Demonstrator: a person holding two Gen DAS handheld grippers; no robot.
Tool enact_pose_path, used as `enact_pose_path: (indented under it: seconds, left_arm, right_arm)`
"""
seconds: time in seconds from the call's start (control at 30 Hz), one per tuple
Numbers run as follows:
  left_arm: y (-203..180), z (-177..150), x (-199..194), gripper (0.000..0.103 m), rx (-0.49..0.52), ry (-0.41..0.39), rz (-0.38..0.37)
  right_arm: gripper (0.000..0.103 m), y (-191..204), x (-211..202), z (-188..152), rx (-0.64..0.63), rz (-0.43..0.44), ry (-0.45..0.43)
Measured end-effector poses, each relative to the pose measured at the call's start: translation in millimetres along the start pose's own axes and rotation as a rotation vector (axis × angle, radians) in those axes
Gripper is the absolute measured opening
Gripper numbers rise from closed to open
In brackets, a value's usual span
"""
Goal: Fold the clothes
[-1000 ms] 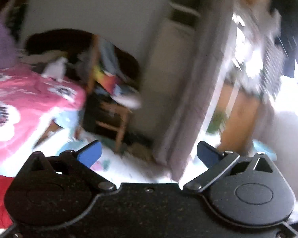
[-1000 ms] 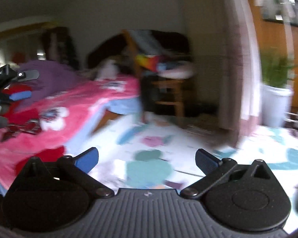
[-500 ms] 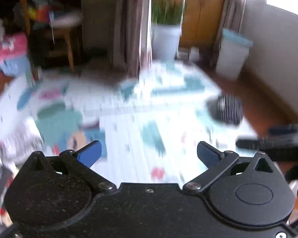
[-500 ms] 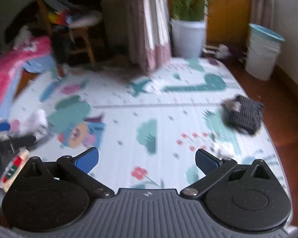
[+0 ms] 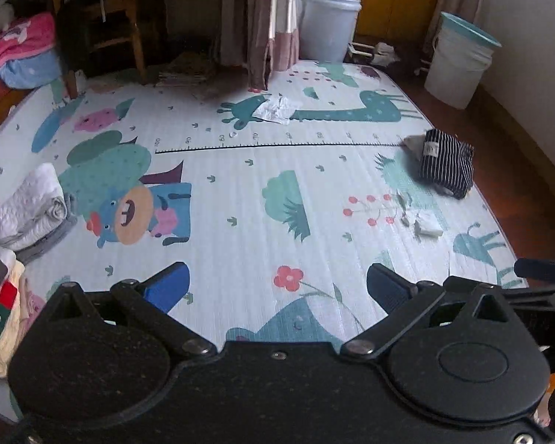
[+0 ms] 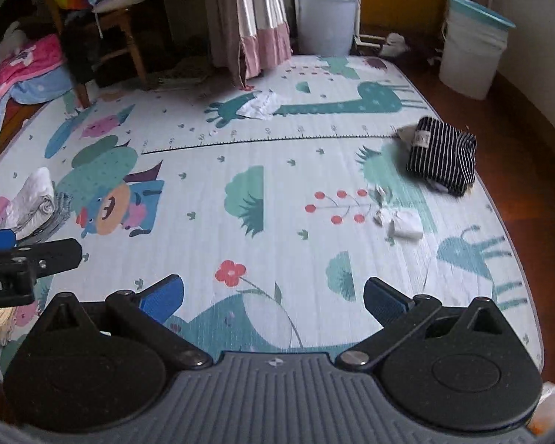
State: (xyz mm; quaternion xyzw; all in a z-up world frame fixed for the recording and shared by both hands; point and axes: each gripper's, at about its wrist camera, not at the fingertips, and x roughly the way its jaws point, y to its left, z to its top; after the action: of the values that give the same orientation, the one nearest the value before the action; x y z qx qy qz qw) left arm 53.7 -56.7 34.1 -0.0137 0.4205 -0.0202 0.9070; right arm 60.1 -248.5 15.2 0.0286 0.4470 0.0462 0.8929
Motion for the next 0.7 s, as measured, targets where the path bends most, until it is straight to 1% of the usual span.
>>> enact_pose_path:
  seconds: [0.07, 0.13, 0.27, 0.5, 0.7]
  left_arm:
    - [-1.9, -3.4, -3.6, 0.103, 0.028, -0.004, 0.018]
    - [-0.1, -7.7, -2.3, 0.103, 0.034, 0.003, 0.015]
    - [9.1, -14.9, 0.6, 0.103, 0.021, 0.014, 0.020]
    - [23.7, -24.3, -0.9, 0.103, 0.014, 0.008, 0.029]
    - [35.3, -28.5, -3.7, 0.103, -0.022, 0.011, 0.018]
  right_arm:
    - [0.103, -0.1, 1.0, -0.9, 0.006, 0.008, 0.006]
    - [0.103, 3.5, 1.7, -0.8, 0.001, 0.019, 0.010]
    - [0.103, 13.5, 1.2, -1.1, -0.020, 0.029, 0.013]
    - [0.103, 30.8, -2.7, 0.3, -0.038, 0.056, 0.008]
    - [0.103, 38.8, -3.2, 1.7, -0.052, 0.068, 0.009]
